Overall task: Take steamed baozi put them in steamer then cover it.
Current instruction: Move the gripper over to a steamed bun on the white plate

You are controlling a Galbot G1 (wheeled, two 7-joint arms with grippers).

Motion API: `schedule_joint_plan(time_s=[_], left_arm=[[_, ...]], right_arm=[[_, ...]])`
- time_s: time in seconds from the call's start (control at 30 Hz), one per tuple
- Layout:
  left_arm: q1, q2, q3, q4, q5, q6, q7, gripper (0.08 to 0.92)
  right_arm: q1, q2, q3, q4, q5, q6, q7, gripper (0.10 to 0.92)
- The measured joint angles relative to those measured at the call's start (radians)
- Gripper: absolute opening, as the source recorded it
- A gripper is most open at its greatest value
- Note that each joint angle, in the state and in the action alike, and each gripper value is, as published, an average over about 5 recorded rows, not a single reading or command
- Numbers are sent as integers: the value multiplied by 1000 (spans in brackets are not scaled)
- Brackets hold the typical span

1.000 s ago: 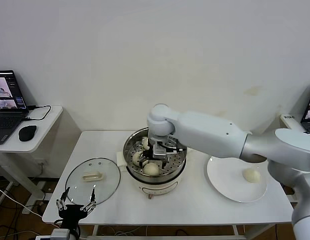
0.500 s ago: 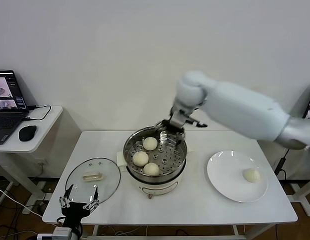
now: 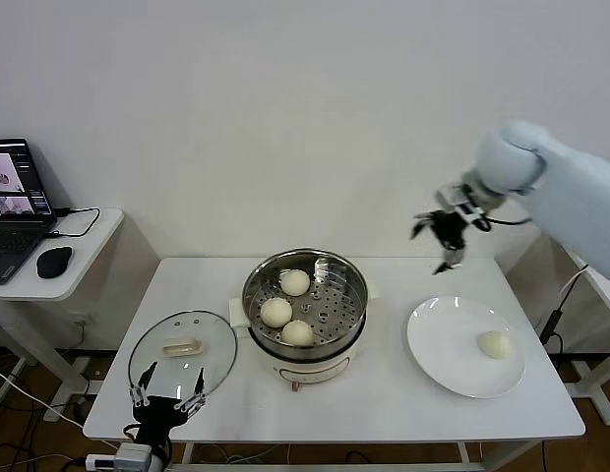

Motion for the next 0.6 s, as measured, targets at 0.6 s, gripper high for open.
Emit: schedule_joint_plan(time_s=[0.6], left_arm=[[5,2,-11,23,15,1,3,823]], right_arm=[[-364,-45,235,-192,-239,35,33,823]])
